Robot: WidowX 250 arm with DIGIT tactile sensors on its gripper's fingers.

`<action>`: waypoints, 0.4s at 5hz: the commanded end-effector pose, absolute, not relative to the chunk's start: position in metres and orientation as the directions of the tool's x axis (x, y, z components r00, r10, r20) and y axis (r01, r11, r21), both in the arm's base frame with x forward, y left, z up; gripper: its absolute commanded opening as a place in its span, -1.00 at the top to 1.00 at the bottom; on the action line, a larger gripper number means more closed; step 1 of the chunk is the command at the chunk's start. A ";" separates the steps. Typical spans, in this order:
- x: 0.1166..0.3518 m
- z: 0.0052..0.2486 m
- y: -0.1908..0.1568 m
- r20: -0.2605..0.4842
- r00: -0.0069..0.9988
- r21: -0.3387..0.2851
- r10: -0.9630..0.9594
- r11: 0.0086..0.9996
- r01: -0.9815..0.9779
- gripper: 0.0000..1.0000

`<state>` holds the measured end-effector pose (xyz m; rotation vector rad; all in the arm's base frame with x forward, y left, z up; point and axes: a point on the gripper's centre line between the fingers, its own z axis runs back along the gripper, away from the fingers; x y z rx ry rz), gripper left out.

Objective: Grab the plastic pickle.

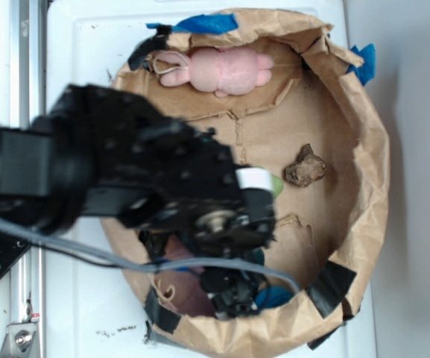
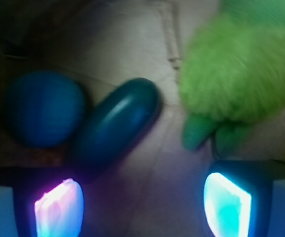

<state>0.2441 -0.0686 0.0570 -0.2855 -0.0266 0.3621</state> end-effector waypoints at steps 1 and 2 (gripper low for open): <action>0.267 0.059 -0.084 0.017 0.945 -0.312 0.327 0.900 -0.305 -1.00; 0.285 0.063 -0.085 0.020 0.941 -0.334 0.336 0.890 -0.311 -1.00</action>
